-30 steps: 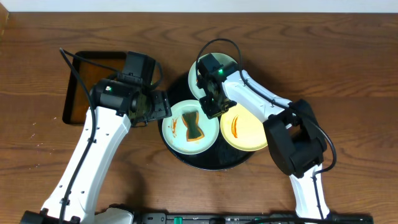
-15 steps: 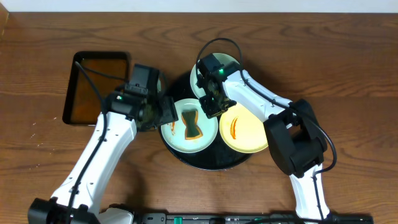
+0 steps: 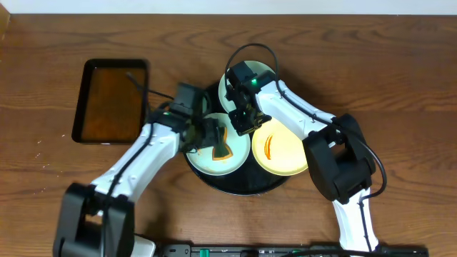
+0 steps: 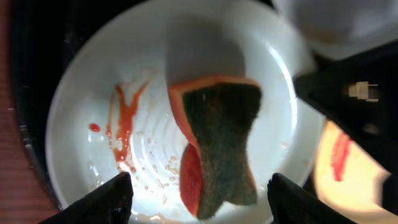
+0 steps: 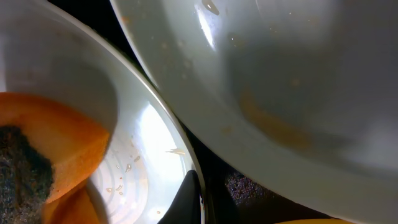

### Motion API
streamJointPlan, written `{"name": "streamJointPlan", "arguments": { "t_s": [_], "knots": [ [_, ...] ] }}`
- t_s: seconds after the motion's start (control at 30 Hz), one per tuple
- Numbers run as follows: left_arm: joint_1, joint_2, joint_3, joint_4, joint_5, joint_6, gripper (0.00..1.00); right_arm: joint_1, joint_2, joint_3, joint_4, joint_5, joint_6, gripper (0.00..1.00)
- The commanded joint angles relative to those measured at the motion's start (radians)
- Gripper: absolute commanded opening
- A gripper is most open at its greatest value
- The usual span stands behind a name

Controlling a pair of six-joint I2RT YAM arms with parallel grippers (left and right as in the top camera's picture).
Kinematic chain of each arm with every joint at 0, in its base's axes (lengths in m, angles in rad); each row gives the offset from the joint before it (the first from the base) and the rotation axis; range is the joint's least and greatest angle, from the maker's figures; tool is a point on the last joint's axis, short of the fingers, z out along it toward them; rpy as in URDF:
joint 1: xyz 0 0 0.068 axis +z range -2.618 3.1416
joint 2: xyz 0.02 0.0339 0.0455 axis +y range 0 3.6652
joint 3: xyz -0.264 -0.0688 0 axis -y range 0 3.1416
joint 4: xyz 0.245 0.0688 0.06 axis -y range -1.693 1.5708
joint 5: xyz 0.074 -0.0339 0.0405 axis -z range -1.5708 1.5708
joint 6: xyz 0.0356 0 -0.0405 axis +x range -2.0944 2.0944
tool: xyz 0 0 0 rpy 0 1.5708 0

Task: Clean dirty plates on tray and stack at the side
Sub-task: 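Scrub the lower-left green plate with the sponge in the left gripper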

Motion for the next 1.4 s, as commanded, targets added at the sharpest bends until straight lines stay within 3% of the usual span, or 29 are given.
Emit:
{"name": "streamJointPlan", "arguments": {
  "t_s": [0.0, 0.4, 0.73, 0.93, 1.17, 1.37],
  "knots": [
    [-0.001, 0.054, -0.01, 0.019, -0.042, -0.054, 0.65, 0.003, 0.003, -0.006, 0.009, 0.017, 0.008, 0.01],
    [-0.055, 0.128, -0.01, 0.11, -0.046, -0.089, 0.53, 0.003, 0.003, -0.006, 0.013, 0.017, 0.021, 0.01],
    [-0.084, 0.128, -0.01, 0.098, -0.061, -0.089, 0.53, 0.003, 0.003, -0.006, 0.013, 0.017, 0.023, 0.01],
    [-0.077, 0.106, -0.003, 0.064, -0.061, -0.055, 0.47, 0.003, 0.003, -0.006, 0.013, 0.017, 0.023, 0.01],
    [-0.069, 0.0, 0.005, 0.038, -0.047, -0.053, 0.5, 0.003, 0.003, -0.006, 0.013, 0.017, 0.023, 0.02],
    [-0.092, 0.014, -0.002, 0.042, 0.003, 0.014, 0.55, 0.003, 0.003, -0.006, 0.016, 0.017, 0.023, 0.02]
  ]
}}
